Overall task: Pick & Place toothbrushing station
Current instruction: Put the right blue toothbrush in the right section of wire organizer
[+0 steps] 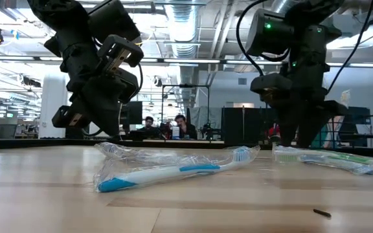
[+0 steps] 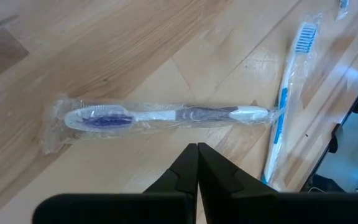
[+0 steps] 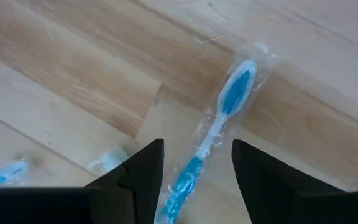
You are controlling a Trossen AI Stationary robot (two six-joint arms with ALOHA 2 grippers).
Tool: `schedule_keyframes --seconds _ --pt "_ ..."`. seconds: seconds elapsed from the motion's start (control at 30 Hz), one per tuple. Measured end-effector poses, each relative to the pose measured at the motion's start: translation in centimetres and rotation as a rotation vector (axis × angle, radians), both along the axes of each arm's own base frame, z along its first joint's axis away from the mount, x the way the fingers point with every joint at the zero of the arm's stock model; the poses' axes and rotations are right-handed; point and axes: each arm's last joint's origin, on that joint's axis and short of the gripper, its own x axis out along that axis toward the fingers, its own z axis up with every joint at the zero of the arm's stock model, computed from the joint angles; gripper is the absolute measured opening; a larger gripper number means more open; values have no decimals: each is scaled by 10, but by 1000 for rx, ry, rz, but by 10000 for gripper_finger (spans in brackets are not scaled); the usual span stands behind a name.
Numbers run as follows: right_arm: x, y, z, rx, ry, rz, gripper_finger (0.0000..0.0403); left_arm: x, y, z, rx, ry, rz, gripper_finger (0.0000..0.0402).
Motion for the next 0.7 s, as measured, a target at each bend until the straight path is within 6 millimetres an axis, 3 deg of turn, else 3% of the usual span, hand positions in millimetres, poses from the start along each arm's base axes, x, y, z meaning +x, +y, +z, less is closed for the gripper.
schedule_keyframes --seconds 0.7 --pt "-4 3 -9 -28 -27 -98 182 3 0 2 5 -37 -8 0"
